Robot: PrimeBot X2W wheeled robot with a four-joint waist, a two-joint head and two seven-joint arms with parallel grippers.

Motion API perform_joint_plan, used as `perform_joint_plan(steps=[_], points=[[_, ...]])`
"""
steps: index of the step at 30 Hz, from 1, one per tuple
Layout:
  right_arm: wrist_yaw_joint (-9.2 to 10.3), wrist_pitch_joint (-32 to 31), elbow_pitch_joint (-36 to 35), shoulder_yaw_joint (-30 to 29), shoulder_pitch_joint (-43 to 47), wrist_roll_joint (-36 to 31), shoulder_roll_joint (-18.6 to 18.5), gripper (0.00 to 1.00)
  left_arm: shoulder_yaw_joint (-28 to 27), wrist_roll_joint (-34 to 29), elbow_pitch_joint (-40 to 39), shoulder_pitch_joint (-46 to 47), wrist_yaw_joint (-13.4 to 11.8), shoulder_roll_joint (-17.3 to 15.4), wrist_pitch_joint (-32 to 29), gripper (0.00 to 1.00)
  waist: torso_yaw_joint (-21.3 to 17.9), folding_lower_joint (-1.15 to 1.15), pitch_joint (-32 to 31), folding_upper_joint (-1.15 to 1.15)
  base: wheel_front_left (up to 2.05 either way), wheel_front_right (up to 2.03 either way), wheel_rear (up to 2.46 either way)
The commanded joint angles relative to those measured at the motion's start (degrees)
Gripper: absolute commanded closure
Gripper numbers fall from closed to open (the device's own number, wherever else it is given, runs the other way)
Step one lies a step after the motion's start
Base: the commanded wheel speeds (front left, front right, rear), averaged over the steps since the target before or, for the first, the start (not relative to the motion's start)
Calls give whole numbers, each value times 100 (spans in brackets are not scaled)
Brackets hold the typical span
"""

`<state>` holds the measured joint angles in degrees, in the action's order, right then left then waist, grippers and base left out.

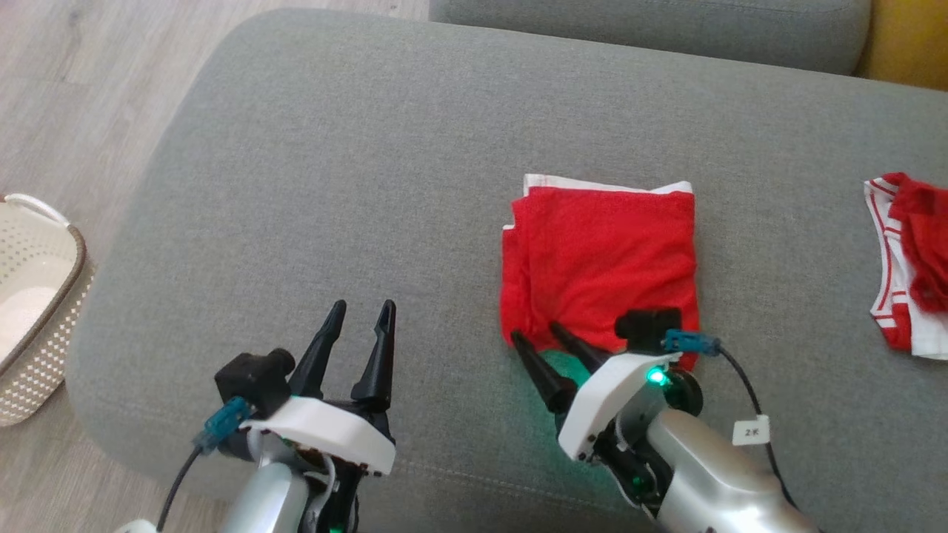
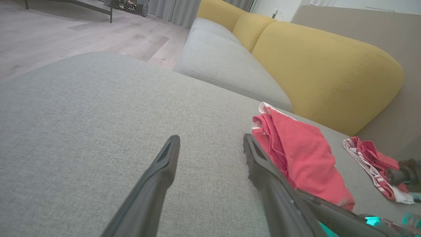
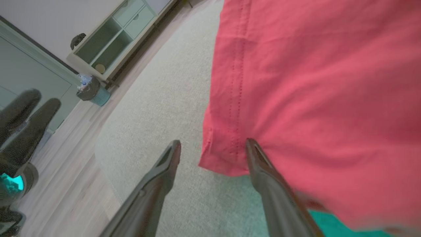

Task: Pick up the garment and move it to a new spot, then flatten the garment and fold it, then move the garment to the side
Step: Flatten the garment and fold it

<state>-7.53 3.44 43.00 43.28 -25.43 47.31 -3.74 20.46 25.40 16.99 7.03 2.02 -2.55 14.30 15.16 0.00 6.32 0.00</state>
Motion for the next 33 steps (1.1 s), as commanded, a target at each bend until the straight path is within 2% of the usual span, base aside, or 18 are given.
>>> perform_joint_plan(steps=[1,8,12,16,21,24,27,33], points=[[4,23,-153,87,-148,45,86,0,-158,22,-170,161,-17,-32,70,0,-26,0,-5,0,0,0,0],[4,556,-286,-62,-351,183,83,0,-252,-14,-185,147,-24,-32,70,0,-298,0,-112,0,0,0,0],[4,933,-406,-423,-440,-74,-112,0,-368,109,-322,123,-16,-32,70,0,-521,0,-202,0,0,0,0],[4,1120,-534,-995,-399,-912,-479,0,-475,254,-504,134,-19,-32,70,0,-761,0,-275,0,0,0,0],[4,1152,-1111,-2197,47,-2194,-696,0,-691,163,-591,190,-19,-32,70,0,-997,0,-313,0,0,0,0],[4,1153,-1748,-2902,527,-3028,-666,0,-827,115,-624,181,2,-32,70,0,-1088,0,-322,0,0,0,0],[4,1154,-2289,-3495,1028,-3564,-466,0,-873,31,-653,126,21,-32,70,0,-1137,0,-316,0,0,0,0],[4,1155,-3083,-4042,1740,-4414,-116,0,-826,-264,-631,-128,33,-32,70,0,-1204,0,-276,0,0,0,0]])
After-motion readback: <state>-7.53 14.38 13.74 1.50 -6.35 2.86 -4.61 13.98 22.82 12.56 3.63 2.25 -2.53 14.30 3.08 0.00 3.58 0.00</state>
